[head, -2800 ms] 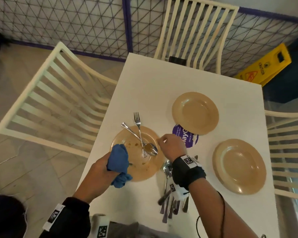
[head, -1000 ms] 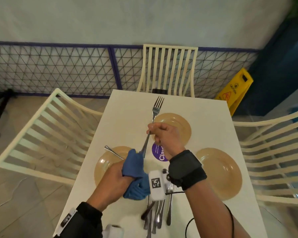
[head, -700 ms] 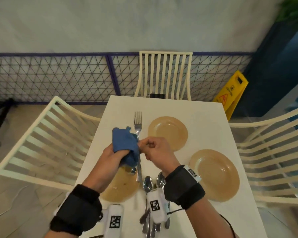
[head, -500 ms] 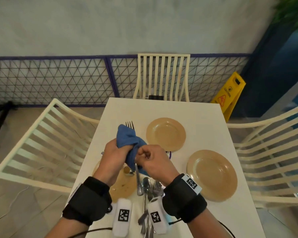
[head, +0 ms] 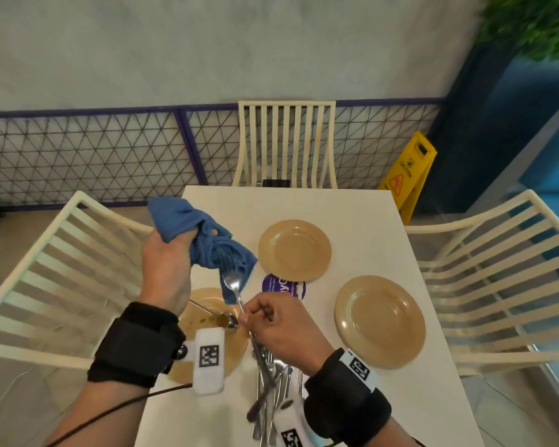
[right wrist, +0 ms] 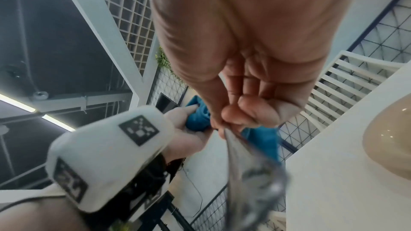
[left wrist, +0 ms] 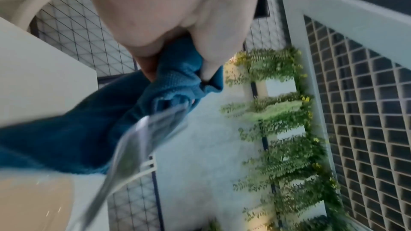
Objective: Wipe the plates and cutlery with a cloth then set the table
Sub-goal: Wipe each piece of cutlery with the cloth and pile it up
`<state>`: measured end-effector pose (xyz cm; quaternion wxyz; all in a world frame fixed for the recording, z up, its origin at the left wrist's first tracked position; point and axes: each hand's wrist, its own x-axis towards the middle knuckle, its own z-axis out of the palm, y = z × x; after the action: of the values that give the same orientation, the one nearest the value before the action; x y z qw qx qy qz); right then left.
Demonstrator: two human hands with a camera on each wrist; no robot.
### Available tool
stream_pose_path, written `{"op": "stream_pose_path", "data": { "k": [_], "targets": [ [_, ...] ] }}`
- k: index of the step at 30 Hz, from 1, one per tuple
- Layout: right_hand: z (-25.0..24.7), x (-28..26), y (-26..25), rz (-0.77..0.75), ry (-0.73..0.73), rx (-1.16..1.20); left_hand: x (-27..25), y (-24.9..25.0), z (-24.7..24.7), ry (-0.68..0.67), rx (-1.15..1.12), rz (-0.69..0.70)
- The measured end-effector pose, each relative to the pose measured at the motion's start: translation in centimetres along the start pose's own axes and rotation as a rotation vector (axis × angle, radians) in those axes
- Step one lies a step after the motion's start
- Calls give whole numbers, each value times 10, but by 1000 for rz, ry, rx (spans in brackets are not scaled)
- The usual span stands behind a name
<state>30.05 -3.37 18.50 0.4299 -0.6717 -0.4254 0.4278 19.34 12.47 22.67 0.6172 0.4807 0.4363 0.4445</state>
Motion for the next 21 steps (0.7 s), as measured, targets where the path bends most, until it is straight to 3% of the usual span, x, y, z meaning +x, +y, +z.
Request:
{"op": "stream_pose_path", "data": {
  "k": [3,5,9,14,16,18,21],
  "targets": [
    [-9,1,1,27,64,78,-7,5,-11,-33,-102,-13],
    [-14,7,-2,27,70,134,-26,-9,-13,-101,-113,-136],
    [-2,16,-2,23,63,80,-65,-50,-6,-321,138,-305],
    [1,11,8,57,-12,-97,-70,-52,-17,-314,280,-269],
    [-9,6,11,36,73,-146,-72,-50,-19,-324,354,-223],
    [-19,7,15,42,191,-11,-75,-48,-15,-338,405,-209],
    [-23,12,15,47,174,178,-81,-48,-3,-479,457,-267]
  ]
}}
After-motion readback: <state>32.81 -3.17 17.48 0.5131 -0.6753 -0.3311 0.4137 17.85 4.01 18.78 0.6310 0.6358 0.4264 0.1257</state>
